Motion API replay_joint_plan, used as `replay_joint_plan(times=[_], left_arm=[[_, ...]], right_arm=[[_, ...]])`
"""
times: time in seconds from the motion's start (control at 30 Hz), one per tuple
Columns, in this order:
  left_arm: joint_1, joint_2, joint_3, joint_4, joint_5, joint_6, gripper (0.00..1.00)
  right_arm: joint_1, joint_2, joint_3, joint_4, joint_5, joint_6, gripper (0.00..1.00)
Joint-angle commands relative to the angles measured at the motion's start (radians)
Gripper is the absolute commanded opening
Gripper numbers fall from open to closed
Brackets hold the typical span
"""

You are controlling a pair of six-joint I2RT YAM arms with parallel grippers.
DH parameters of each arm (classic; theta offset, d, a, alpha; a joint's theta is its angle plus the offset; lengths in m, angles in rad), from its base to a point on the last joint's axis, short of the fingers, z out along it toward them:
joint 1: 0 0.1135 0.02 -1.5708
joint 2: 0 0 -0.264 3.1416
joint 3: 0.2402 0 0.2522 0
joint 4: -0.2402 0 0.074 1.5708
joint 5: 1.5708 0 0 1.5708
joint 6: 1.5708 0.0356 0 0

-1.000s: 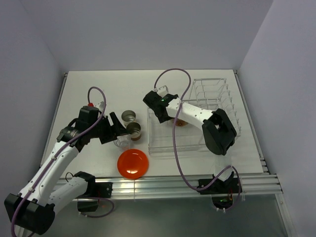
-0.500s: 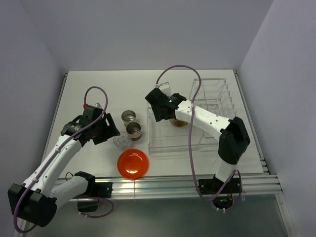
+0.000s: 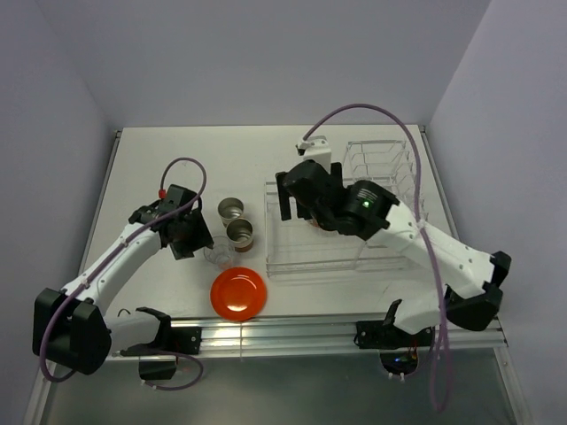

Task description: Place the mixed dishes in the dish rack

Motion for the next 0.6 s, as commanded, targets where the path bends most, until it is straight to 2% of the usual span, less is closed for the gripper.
replay_joint_plan(times=[0.0, 0.37, 0.53, 0.57], left_arm=[[0.004, 0.037, -0.003, 0.039, 0.000, -0.019, 0.61], [0.010, 0.118, -0.023, 0.080, 0.038, -0.019, 0.33], [0.016, 0.110, -0.022, 0.056, 0.043, -0.013, 0.15], [0.017, 0.103, -0.019, 0.050, 0.043, -0.013, 0.06]], right_arm=[[0.045, -0.076, 0.060, -0.079, 0.055, 0.057, 0.94], [0.065, -0.232, 0.013, -0.079, 0.069, 0.071, 0.94], [0.065, -0.239, -0.001, -0.073, 0.060, 0.075, 0.94], [0.065, -0.240, -0.007, -0.071, 0.059, 0.079, 0.94]])
